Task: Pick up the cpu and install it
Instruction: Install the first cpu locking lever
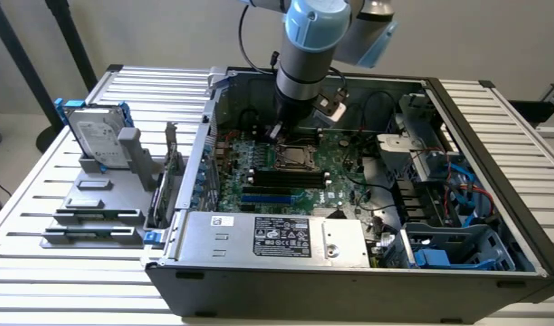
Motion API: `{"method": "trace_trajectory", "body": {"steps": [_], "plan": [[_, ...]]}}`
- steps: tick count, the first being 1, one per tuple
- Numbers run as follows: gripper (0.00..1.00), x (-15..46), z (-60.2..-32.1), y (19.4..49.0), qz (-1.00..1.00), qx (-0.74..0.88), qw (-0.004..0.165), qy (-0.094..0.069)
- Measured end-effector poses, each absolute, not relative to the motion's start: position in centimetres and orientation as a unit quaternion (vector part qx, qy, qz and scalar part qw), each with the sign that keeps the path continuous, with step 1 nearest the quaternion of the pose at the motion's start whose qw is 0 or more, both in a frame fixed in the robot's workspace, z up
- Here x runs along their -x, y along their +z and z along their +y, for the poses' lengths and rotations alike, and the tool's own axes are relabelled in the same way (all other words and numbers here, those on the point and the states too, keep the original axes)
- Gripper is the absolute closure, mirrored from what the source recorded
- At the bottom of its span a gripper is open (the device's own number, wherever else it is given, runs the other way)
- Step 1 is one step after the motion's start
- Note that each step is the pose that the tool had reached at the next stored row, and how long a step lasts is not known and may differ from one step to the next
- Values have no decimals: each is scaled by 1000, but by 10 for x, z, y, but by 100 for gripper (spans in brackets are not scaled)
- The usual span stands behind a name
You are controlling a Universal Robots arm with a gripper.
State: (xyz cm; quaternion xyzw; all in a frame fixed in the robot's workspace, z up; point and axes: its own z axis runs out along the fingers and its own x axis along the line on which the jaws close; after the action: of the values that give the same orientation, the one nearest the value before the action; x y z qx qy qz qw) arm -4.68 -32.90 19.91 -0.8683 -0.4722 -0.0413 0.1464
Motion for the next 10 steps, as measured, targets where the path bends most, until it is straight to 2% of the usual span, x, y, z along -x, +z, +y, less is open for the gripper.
{"method": "trace_trajectory", "body": {"steps": [10], "plan": [[89,46,-328,199,-472,869,146,-41]]}}
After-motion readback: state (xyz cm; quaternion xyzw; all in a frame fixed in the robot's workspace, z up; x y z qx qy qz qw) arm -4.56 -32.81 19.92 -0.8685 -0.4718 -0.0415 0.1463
